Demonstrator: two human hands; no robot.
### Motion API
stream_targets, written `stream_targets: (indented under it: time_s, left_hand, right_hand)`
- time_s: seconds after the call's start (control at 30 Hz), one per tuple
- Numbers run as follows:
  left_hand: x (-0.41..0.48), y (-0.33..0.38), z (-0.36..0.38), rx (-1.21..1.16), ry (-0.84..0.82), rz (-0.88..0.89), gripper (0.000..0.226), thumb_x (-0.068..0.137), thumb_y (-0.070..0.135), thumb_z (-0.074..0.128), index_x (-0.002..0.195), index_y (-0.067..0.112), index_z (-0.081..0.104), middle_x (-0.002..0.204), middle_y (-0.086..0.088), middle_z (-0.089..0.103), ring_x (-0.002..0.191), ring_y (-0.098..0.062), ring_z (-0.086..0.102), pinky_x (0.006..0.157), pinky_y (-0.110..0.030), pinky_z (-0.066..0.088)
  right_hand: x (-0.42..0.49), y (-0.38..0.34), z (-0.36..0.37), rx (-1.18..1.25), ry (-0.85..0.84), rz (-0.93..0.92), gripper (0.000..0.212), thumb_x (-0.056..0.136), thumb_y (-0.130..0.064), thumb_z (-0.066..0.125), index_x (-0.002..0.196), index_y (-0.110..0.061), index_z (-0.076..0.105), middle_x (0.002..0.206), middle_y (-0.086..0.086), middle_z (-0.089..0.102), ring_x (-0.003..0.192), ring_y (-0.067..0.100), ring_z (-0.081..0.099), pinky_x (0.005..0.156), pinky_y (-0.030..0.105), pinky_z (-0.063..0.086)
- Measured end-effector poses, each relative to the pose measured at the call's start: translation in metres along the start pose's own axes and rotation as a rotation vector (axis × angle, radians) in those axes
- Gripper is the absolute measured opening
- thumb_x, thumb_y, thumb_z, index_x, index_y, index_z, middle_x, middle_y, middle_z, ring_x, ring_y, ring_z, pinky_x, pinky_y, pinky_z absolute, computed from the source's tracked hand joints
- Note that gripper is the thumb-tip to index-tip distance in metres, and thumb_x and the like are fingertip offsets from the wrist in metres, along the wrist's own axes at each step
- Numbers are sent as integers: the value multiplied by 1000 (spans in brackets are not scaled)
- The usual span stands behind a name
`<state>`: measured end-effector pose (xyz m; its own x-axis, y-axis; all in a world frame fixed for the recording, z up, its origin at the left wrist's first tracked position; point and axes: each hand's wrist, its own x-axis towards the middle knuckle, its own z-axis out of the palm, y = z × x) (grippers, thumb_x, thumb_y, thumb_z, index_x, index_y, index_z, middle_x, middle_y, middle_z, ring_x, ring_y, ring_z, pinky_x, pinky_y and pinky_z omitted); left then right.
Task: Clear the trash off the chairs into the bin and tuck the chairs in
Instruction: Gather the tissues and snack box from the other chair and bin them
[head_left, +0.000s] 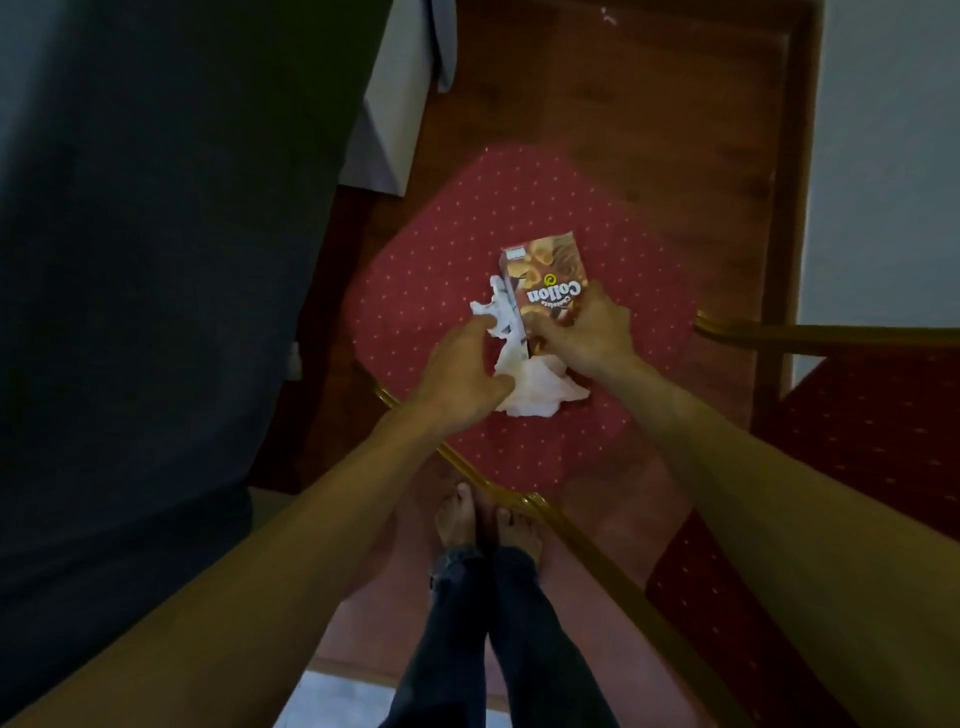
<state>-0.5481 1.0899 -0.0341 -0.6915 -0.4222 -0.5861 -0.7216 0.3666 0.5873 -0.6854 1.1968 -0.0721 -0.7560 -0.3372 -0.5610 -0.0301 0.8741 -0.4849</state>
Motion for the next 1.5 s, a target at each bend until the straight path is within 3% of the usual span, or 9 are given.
stream_targets:
  time_s: [0.17,0.27,0.37,0.47,0.63,0.73,0.9,1.2,1.5]
  left_hand:
    - [55,-17,34,174,-80,109,124,73,32,84,160,25,-4,166,-13,11,151,-38,13,120,-51,25]
    - [60,-22,42,336,90,175,98,77,26,80,156,15,23,150,-13,33,134,-33,34,102,-46,47]
    - [56,-33,44,260,152,210,58,85,20,70,140,9,53,128,-13,51,116,-30,52,90,-45,52]
    - [51,-44,43,209,148,162,38,94,23,59,131,17,64,115,-11,61,103,-31,65,88,-42,55]
    - [39,-61,27,116,210,50,38,96,25,58,133,22,64,120,-10,63,105,-28,66,86,-39,55]
    - [35,-72,24,39,289,-1,31,95,38,59,117,20,72,106,-7,71,94,-24,70,70,-30,52]
    - [20,-59,17,-260,376,-185,24,90,30,63,97,13,78,86,-4,76,78,-20,70,63,-28,52]
    - [-53,-93,8,-814,362,-388,34,77,39,67,109,49,70,107,7,78,98,-22,75,83,-52,61]
    - [-174,-170,42,-911,573,-543,29,84,6,69,109,21,70,90,7,73,82,-13,74,76,-39,63]
  right_hand:
    - [20,4,17,-76,36,132,112,45,-79,80,136,-19,56,137,9,58,130,32,53,108,54,44]
    - [40,27,7,140,-17,184,105,21,-76,87,111,-24,75,108,-1,78,98,22,75,91,46,60]
    - [33,26,-19,360,-103,253,56,56,-28,99,103,-9,75,88,4,79,67,16,75,65,32,65]
    - [30,24,-40,521,-101,260,34,73,-13,89,102,-6,72,89,8,77,61,18,70,47,24,56]
    - [25,14,-59,873,-244,302,29,89,-21,75,116,-11,70,120,12,75,104,31,74,87,47,61]
    - [19,7,-48,913,-320,304,42,91,-25,72,130,-10,66,130,12,72,114,32,70,90,46,59]
    - [-5,-4,-8,845,-499,315,40,93,-20,68,130,-7,66,133,19,68,122,37,66,105,58,51]
    - [-67,-40,39,644,-584,244,32,93,-5,68,125,-7,65,109,17,77,88,33,78,63,53,64]
    - [-176,-60,135,32,-622,15,23,85,-25,70,104,-32,58,98,1,73,87,27,75,79,52,64]
